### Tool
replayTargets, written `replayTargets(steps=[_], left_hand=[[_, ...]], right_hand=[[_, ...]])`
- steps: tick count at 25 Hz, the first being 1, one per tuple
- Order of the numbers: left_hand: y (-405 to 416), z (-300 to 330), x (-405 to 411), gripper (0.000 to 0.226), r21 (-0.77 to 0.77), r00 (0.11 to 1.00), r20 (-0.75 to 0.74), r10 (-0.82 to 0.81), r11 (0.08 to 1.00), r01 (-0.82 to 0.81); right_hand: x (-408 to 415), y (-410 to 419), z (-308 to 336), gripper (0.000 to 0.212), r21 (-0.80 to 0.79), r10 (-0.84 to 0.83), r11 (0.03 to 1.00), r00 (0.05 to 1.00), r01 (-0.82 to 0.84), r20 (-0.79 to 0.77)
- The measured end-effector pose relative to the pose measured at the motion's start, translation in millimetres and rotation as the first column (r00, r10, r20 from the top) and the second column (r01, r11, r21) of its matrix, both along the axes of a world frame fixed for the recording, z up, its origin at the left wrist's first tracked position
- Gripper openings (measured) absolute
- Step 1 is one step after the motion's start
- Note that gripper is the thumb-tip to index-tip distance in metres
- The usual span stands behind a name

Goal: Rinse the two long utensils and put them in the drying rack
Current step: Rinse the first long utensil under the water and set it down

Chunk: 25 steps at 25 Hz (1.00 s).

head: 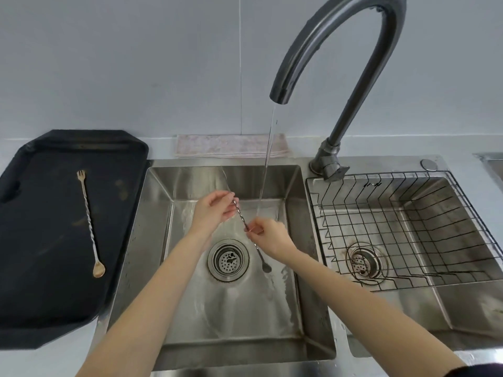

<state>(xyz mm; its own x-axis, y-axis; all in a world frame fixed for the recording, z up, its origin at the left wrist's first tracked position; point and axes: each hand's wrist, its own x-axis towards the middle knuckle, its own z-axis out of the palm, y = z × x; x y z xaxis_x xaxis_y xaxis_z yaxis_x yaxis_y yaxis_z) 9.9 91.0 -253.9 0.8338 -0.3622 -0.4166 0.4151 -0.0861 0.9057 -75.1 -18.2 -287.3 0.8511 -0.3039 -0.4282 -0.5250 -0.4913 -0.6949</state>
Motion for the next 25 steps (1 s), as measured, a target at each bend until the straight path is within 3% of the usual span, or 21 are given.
replayTargets(steps=[3, 6, 8, 18, 25], left_hand=[[10.4, -29.3, 12.1, 0.015, 0.000, 0.970, -0.162, 0.184, 0.983, -0.186], [24.2, -58.5, 25.0, 0.020, 0.018, 0.863, -0.348, 0.367, 0.923, -0.385], [33.1, -77.6, 27.5, 0.023, 0.092, 0.806, -0.416, 0.420, 0.902, -0.423], [71.5, -141.1, -6.3, 0.023, 0.245, 0.589, -0.688, 0.423, 0.900, -0.361], [76.1, -133.4, -6.2, 0.019, 0.238, 0.644, -0.704, 0.298, 0.954, -0.181]], right_hand=[[-10.6, -0.2, -28.2, 0.021, -0.009, 0.067, 0.998, 0.992, -0.069, -0.104], [-19.8, -3.9, -55.8, 0.020, -0.054, 0.105, 0.991, 0.970, -0.119, -0.219], [-22.4, -5.4, -70.7, 0.018, -0.071, 0.101, 0.990, 0.954, -0.126, -0.281], [-33.7, -1.6, -105.4, 0.024, -0.210, 0.240, 0.910, 0.867, -0.358, -0.438], [-36.1, 2.5, -92.0, 0.033, -0.299, 0.271, 0.853, 0.853, -0.427, -0.446]])
